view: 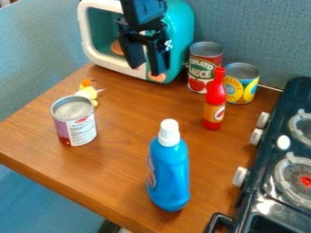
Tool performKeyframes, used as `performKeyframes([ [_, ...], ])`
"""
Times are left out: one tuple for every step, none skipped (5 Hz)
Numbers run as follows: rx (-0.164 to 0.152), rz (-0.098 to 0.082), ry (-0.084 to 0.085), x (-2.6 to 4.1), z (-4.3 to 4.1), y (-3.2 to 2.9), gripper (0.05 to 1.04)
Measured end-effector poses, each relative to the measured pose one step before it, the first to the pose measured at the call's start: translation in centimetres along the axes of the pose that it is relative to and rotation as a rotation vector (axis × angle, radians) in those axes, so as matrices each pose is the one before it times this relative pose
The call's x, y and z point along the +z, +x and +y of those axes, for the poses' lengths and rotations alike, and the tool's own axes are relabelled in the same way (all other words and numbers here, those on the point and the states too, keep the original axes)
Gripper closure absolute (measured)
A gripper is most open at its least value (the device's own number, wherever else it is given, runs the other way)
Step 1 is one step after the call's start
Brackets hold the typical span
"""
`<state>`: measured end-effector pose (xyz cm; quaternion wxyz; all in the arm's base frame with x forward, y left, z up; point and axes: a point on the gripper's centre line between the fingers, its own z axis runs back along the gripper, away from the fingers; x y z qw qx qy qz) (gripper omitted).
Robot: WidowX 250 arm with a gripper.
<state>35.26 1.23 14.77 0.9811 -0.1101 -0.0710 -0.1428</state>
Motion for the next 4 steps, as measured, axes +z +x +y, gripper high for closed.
performKeyframes([
  [-0.0221,0.0840,0.0407,-2.048,-0.194,1.448,0.083],
  [0.0006,0.0258,0.1609,-0.646,-0.531,0.798,0.083],
  [0.0674,0.0120,0.0954,-0.641,0.223,-0.090,0.083],
  [-0.0013,0.0189,-0.0346,-0.045,-0.548,-0.278,0.083],
])
